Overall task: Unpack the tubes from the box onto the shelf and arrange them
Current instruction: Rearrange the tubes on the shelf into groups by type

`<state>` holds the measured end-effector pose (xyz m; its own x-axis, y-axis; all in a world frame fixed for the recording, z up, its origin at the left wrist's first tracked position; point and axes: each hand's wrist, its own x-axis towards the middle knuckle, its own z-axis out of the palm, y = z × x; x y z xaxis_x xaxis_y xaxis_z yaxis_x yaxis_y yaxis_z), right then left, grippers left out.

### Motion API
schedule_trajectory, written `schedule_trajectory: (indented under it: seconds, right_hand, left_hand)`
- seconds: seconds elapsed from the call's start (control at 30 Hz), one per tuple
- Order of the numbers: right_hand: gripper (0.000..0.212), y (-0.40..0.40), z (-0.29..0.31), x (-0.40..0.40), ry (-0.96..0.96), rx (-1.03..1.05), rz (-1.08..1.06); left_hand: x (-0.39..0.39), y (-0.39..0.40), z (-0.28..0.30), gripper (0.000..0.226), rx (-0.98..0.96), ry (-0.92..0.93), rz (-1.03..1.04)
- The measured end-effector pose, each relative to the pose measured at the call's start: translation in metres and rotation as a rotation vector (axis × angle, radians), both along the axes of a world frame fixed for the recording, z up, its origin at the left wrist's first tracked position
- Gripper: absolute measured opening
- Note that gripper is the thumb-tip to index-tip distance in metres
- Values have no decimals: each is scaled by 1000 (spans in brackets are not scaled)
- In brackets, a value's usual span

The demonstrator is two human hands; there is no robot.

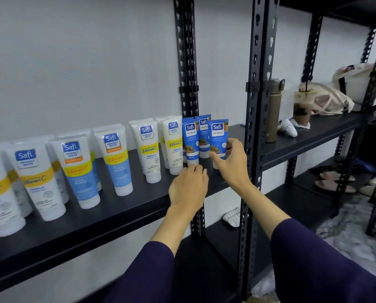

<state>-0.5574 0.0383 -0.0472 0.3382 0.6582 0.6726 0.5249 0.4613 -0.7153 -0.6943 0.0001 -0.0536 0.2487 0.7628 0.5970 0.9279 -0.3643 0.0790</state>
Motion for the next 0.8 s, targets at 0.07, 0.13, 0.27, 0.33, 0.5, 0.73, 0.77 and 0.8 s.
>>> schedule_trajectory:
  seconds: [0.07,0.13,0.27,0.33,0.5,0.73,0.77,0.8]
  right_hand:
    - [49,3,3,1,-33,-33,-14]
    - [45,8,5,2,-53,-66,-4]
    - [39,17,9,0,-54,-133,33]
    - [40,18,11,-3,-65,-146,47]
    - [41,19,9,-6,-77,-165,45]
    - [47,17,7,-5,-82,-196,35]
    - [47,17,6,-5,-85,-196,29]
    - [47,17,6,-5,-88,-199,19]
  left_hand:
    - [-1,0,0,38,-6,11,1]
    - [-1,0,0,39,-8,30,-2]
    - [-1,-1,0,41,-22,49,-11]
    - [-2,-1,1,42,-27,58,-11]
    - [-2,-1,0,41,-24,71,-5]
    - [-3,-2,0,41,-19,67,-12]
    - [-3,-2,0,41,-17,69,-14]
    - [-3,-2,0,40,-16,70,-17]
